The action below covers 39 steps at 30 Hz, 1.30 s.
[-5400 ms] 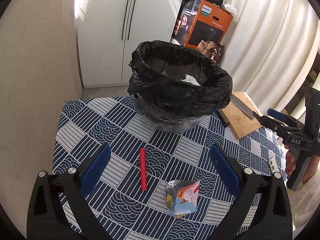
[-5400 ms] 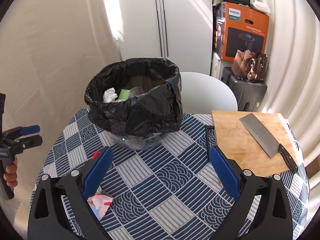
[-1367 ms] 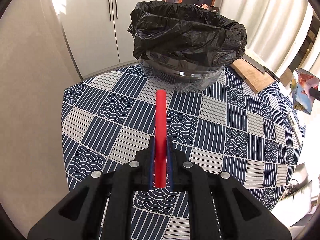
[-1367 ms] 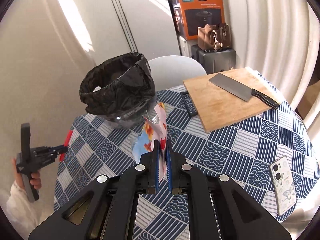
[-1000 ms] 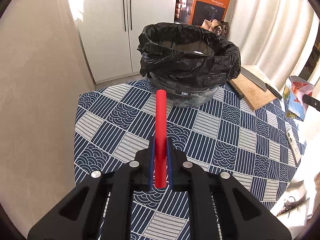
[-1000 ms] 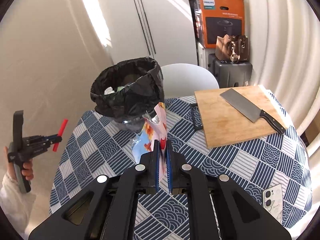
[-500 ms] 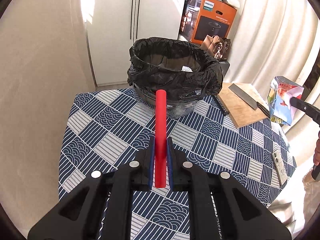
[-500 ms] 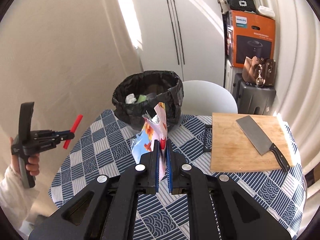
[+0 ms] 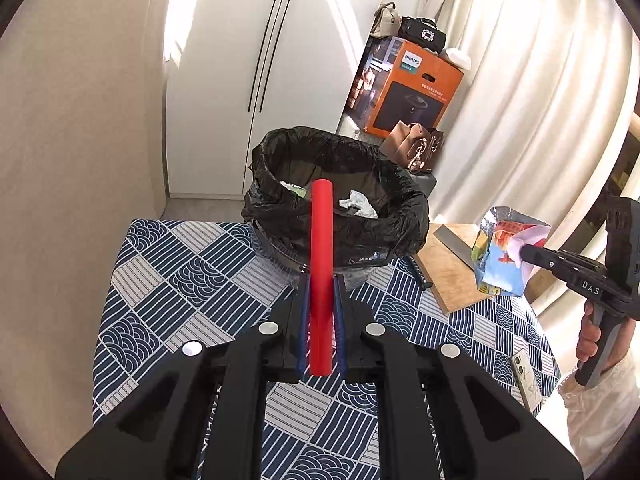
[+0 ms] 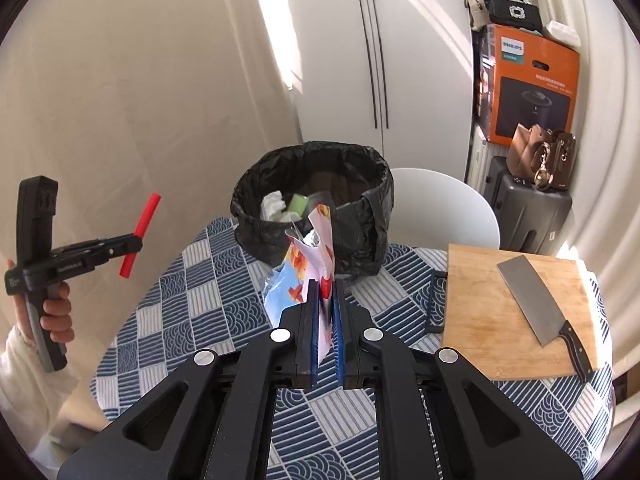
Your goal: Collect trash
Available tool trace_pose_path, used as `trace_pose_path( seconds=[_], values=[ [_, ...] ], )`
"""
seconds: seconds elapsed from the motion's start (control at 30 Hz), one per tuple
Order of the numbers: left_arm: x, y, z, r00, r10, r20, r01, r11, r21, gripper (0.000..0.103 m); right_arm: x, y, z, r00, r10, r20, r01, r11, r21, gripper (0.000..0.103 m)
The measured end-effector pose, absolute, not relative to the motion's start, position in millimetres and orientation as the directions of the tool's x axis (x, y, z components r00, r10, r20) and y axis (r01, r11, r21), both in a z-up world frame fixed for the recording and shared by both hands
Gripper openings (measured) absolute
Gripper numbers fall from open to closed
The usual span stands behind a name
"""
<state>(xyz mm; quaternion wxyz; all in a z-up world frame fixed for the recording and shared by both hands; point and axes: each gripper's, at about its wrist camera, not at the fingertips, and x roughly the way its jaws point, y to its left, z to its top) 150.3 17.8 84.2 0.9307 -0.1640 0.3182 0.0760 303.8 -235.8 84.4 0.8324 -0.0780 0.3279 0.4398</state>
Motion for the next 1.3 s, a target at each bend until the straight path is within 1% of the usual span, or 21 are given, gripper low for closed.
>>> trace_pose_path(
  seconds=[0.23,0.33,0.4,0.5,0.73,0.77,0.8,0.83,0.87,0.9,0.93,0.97,1.03,1.07,1.1,1.17,1.23,1.3],
  values=[
    [185,50,104,0.82,0.004,-0.573,-0.178,0.952,-0.248,0.012,325,-197,99,0.415,0.677,-0.608,-0.785,0.604,0.137,0.006],
    [205,62,109,0.828,-0.04,-0.559,-0.137,0.952,-0.272,0.012,336,-180,107,0.427,0.676,-0.6,-0.79,0.602,0.117,0.006],
    [219,65,112,0.829,-0.048,-0.557,-0.121,0.958,-0.262,0.012,343,-168,111,0.428,0.679,-0.596,-0.794,0.598,0.112,0.006],
    [237,69,112,0.833,-0.092,-0.546,-0.078,0.957,-0.28,0.012,357,-152,113,0.419,0.687,-0.594,-0.797,0.591,0.122,0.006],
    [287,65,104,0.84,-0.144,-0.523,-0.014,0.958,-0.286,0.012,386,-115,114,0.419,0.694,-0.585,-0.797,0.59,0.129,0.006],
    [295,65,101,0.838,-0.152,-0.523,-0.01,0.956,-0.293,0.012,390,-109,113,0.417,0.695,-0.585,-0.798,0.588,0.13,0.009],
    [302,65,98,0.839,-0.151,-0.523,-0.014,0.955,-0.297,0.016,394,-104,112,0.419,0.692,-0.588,-0.797,0.59,0.127,0.009],
    [308,65,95,0.845,-0.136,-0.516,-0.027,0.955,-0.295,0.02,398,-99,111,0.433,0.681,-0.59,-0.79,0.602,0.115,0.013],
    [312,65,92,0.848,-0.122,-0.516,-0.044,0.954,-0.298,0.035,401,-95,110,0.452,0.669,-0.59,-0.781,0.617,0.101,0.027],
    [315,65,88,0.846,-0.113,-0.521,-0.061,0.951,-0.304,0.054,405,-94,109,0.473,0.658,-0.585,-0.768,0.634,0.092,0.038],
    [317,65,85,0.842,-0.112,-0.528,-0.067,0.949,-0.309,0.062,407,-95,109,0.493,0.651,-0.578,-0.754,0.651,0.09,0.062],
    [316,64,81,0.835,-0.118,-0.537,-0.067,0.948,-0.312,0.068,408,-97,109,0.512,0.647,-0.565,-0.742,0.665,0.09,0.076],
    [314,61,75,0.818,-0.125,-0.562,-0.054,0.955,-0.292,0.07,408,-103,109,0.533,0.642,-0.55,-0.728,0.68,0.088,0.082],
    [313,60,72,0.812,-0.116,-0.572,-0.057,0.96,-0.275,0.075,408,-105,108,0.535,0.639,-0.553,-0.725,0.683,0.088,0.083],
    [310,59,69,0.808,-0.104,-0.58,-0.064,0.963,-0.262,0.083,408,-108,107,0.538,0.634,-0.556,-0.721,0.688,0.086,0.083],
    [303,60,66,0.805,-0.095,-0.585,-0.076,0.962,-0.261,0.09,408,-112,104,0.548,0.618,-0.563,-0.707,0.703,0.084,0.085],
    [297,60,65,0.804,-0.097,-0.587,-0.078,0.961,-0.265,0.091,407,-117,102,0.546,0.617,-0.567,-0.699,0.708,0.098,0.085],
    [289,59,65,0.8,-0.062,-0.597,-0.096,0.968,-0.23,0.096,402,-123,102,0.547,0.618,-0.565,-0.694,0.712,0.106,0.085]
  ],
)
